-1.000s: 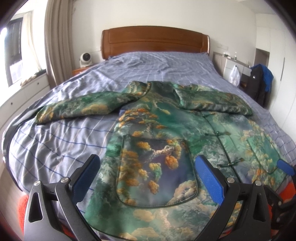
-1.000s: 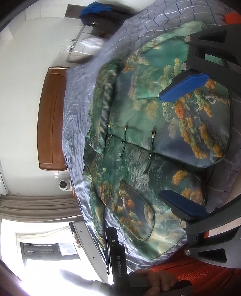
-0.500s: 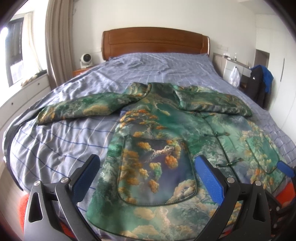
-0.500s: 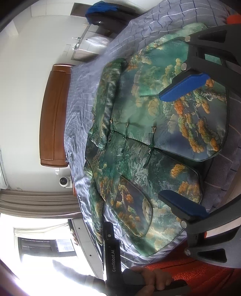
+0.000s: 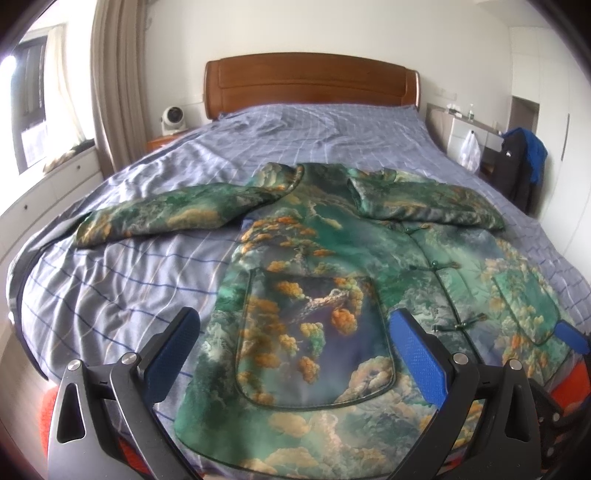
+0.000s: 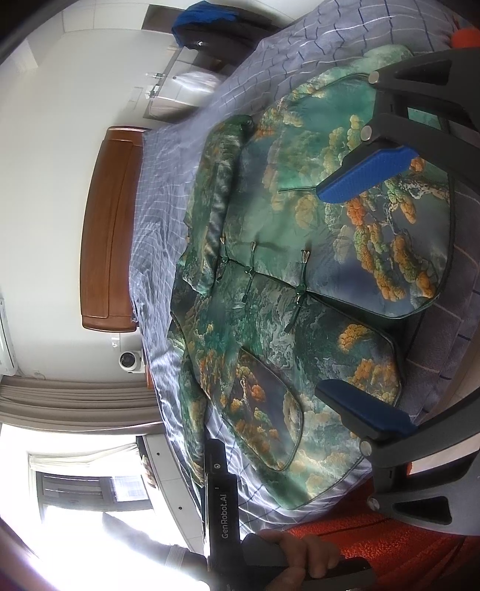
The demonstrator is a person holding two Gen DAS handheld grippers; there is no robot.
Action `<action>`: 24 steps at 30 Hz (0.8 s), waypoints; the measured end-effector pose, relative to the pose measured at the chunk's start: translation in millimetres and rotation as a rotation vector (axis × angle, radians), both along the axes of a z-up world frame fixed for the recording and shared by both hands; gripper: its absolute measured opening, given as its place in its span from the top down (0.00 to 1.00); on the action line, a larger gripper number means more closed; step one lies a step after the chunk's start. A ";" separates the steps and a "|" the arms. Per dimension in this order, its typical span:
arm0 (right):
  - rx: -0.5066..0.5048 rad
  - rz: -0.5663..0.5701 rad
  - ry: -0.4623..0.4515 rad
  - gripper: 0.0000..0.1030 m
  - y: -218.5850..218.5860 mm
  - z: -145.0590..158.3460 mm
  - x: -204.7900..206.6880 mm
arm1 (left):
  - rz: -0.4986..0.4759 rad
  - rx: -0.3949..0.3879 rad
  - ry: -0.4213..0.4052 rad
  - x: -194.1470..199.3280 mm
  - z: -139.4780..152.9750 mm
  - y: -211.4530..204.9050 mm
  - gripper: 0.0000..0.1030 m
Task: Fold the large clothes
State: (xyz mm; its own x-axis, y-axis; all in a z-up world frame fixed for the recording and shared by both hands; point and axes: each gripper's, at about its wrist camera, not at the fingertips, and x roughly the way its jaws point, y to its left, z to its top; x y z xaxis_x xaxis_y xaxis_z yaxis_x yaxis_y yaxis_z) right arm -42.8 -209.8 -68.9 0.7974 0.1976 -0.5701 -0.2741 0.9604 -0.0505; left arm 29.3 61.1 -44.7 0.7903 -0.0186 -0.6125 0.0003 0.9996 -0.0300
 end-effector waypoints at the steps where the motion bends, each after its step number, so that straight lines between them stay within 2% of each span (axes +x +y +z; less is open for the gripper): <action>1: 0.001 -0.001 0.001 0.07 -0.2 -0.1 -0.2 | 0.001 0.000 0.000 -0.3 0.2 1.2 0.00; 24: 0.003 -0.002 0.001 0.07 -0.4 -0.6 0.0 | 0.012 0.002 0.006 1.2 -2.4 9.7 0.00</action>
